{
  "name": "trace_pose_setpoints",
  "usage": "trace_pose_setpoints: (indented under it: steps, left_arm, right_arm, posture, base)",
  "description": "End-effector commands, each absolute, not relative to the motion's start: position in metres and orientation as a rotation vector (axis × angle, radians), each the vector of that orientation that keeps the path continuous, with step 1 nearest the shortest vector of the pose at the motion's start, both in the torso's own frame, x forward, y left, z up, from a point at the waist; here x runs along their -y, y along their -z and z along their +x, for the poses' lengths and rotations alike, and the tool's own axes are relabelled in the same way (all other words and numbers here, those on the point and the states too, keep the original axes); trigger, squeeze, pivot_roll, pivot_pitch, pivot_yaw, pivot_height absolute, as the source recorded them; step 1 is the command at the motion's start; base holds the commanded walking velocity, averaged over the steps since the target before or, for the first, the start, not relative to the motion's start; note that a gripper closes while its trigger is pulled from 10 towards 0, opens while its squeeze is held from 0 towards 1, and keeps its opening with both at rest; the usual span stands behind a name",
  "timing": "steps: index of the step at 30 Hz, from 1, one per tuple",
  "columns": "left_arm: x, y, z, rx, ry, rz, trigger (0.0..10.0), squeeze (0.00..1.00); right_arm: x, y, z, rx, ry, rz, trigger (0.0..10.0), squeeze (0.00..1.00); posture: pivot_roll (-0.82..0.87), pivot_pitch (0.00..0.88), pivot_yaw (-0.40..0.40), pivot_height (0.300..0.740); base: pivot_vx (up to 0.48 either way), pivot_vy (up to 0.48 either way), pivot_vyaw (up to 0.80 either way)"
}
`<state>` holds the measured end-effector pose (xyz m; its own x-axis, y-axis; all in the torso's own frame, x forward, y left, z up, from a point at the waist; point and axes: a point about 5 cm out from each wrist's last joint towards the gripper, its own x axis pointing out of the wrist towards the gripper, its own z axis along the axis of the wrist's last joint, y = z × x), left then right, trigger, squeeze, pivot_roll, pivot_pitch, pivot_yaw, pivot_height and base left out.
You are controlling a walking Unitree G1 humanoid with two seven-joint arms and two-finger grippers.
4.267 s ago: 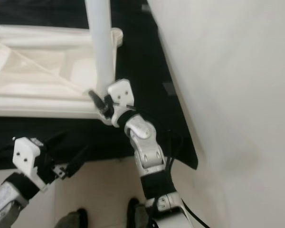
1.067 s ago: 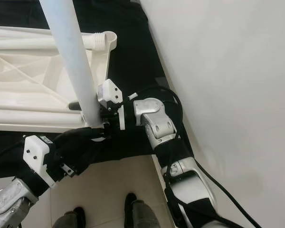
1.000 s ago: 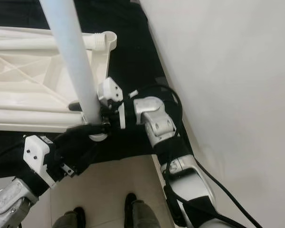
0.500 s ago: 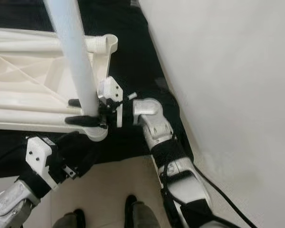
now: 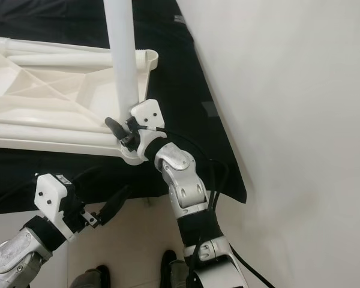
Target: Building children table
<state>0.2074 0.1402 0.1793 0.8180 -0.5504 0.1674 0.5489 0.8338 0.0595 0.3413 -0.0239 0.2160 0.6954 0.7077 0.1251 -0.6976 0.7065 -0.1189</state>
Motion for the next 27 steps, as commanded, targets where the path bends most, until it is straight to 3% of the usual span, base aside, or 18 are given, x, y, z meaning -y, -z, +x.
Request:
trace_pose_setpoints:
  steps: [1, 2, 6, 7, 9, 10, 20, 21, 22, 23, 27]
  left_arm:
    - [-0.142, -0.174, 0.206, 0.15, 0.588, 0.005, 10.0, 0.0]
    - [-0.143, -0.174, 0.207, 0.153, 0.584, 0.008, 10.0, 0.0]
    - [-0.143, -0.175, 0.207, 0.156, 0.581, 0.009, 10.0, 0.0]
    - [-0.142, -0.175, 0.207, 0.157, 0.581, 0.009, 10.0, 0.0]
    - [-0.141, -0.175, 0.207, 0.158, 0.581, 0.009, 10.0, 0.0]
    - [-0.142, -0.175, 0.208, 0.159, 0.578, 0.011, 10.0, 0.0]
    - [-0.148, -0.176, 0.208, 0.161, 0.541, 0.034, 10.0, 0.0]
    - [-0.149, -0.176, 0.208, 0.159, 0.534, 0.04, 10.0, 0.0]
    - [-0.15, -0.176, 0.208, 0.157, 0.529, 0.045, 10.0, 0.0]
    - [-0.151, -0.176, 0.208, 0.157, 0.525, 0.049, 10.0, 0.0]
    - [-0.152, -0.176, 0.208, 0.157, 0.518, 0.053, 10.0, 0.0]
  right_arm:
    - [0.016, -0.183, 0.338, -0.001, -0.861, -0.064, 10.0, 0.2]
    - [0.012, -0.188, 0.337, 0.014, -0.939, -0.038, 10.0, 1.0]
    - [0.008, -0.204, 0.332, 0.081, -1.097, 0.008, 10.0, 1.0]
    - [0.009, -0.212, 0.331, 0.114, -1.166, 0.008, 10.0, 0.12]
    - [0.01, -0.218, 0.329, 0.134, -1.198, 0.003, 10.0, 0.12]
    - [0.011, -0.223, 0.33, 0.146, -1.237, -0.016, 10.0, 0.0]
    - [0.018, -0.233, 0.335, 0.194, -1.539, -0.193, 10.0, 0.0]
    - [0.019, -0.234, 0.339, 0.188, -1.545, -0.219, 6.6, 0.0]
    - [0.019, -0.235, 0.342, 0.185, -1.545, -0.235, 4.1, 0.0]
    - [0.019, -0.237, 0.345, 0.177, -1.543, -0.243, 0.0, 0.0]
    - [0.019, -0.236, 0.349, 0.165, -1.529, -0.275, 0.0, 0.0]
  posture:
    - [0.12, 0.306, -0.106, 0.74]
    - [0.12, 0.306, -0.107, 0.74]
    - [0.12, 0.304, -0.111, 0.74]
    - [0.13, 0.302, -0.114, 0.74]
    - [0.13, 0.302, -0.114, 0.74]
    - [0.13, 0.3, -0.117, 0.74]
    - [0.16, 0.293, -0.125, 0.74]
    - [0.16, 0.294, -0.124, 0.74]
    - [0.16, 0.294, -0.124, 0.74]
    - [0.16, 0.294, -0.124, 0.74]
    - [0.17, 0.298, -0.126, 0.74]
  base:
    - [0.0, 0.0, 0.0]
    - [0.0, 0.0, 0.0]
    - [0.0, 0.0, 0.0]
    - [0.0, 0.0, 0.0]
    - [0.0, 0.0, 0.0]
    - [0.0, 0.0, 0.0]
    - [0.0, 0.0, 0.0]
    - [0.0, 0.0, 0.0]
    - [0.0, 0.0, 0.0]
    - [0.0, 0.0, 0.0]
    - [0.0, 0.0, 0.0]
